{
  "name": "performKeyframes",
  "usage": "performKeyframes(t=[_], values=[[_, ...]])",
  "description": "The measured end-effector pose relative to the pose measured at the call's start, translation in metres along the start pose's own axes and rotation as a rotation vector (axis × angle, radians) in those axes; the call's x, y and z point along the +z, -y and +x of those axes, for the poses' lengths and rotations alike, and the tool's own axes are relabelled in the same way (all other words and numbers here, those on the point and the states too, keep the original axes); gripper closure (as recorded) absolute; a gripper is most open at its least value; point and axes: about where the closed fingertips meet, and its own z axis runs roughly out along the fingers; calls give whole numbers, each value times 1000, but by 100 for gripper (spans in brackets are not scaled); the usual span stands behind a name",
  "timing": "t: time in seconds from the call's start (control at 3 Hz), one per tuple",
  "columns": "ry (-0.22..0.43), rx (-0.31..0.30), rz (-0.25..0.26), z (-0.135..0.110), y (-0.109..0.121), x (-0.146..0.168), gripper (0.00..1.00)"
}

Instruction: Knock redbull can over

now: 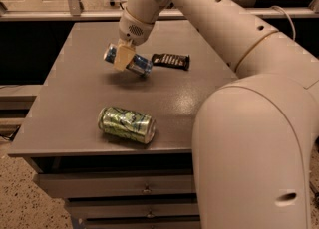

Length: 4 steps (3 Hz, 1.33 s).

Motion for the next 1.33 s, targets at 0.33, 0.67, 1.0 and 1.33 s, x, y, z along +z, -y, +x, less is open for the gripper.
performKeyframes(t=[0.33,0.67,1.0,1.33], values=[[-43,6,-17,0,-3,17,56],[-60,1,-32,-5,-6,30,33],[-87,-10,-50,-10,-11,47,0],[-87,-10,-50,-10,-11,47,0]])
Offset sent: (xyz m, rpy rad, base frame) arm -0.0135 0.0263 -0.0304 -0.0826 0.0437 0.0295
